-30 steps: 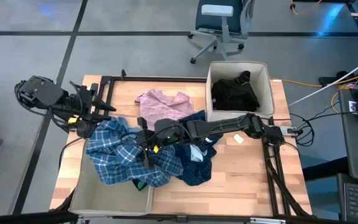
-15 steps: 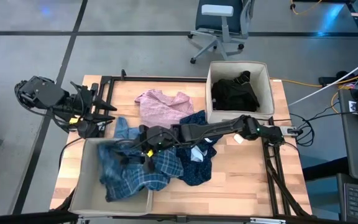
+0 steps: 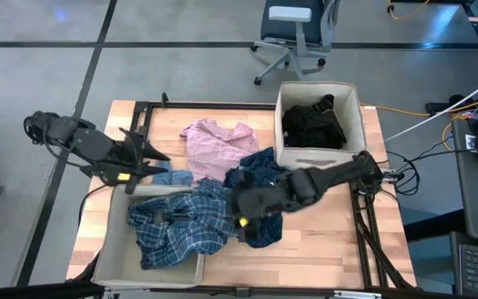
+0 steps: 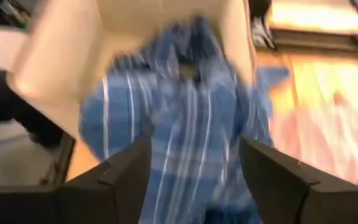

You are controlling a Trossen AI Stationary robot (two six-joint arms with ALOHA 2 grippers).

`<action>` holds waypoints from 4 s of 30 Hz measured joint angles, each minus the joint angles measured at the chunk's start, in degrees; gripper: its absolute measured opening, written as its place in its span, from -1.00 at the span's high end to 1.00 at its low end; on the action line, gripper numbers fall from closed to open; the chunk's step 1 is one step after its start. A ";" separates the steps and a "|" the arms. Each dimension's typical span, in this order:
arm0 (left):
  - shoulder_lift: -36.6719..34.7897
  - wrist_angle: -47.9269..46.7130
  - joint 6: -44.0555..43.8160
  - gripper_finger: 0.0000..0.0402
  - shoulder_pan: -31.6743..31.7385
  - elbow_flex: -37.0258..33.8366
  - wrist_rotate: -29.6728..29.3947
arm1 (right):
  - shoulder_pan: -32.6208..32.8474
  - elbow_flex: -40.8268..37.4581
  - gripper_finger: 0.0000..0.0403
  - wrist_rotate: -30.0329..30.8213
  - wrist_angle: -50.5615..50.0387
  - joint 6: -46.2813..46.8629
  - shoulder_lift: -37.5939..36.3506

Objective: Sort clothes
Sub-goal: Put the blue checkered shirt into the bottom white laundry organizer

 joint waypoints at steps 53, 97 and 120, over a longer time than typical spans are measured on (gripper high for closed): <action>23.52 35.25 -10.24 0.85 -7.78 -26.86 -1.33 | 12.76 -54.83 0.02 36.16 17.22 30.44 1.14; 8.99 -16.20 -22.30 1.00 -30.33 24.29 -1.60 | 11.25 -54.81 0.02 34.60 16.96 30.83 1.12; 21.12 -6.17 -65.03 0.99 -42.38 -20.28 6.08 | 10.81 -54.81 0.02 34.12 17.01 30.70 1.14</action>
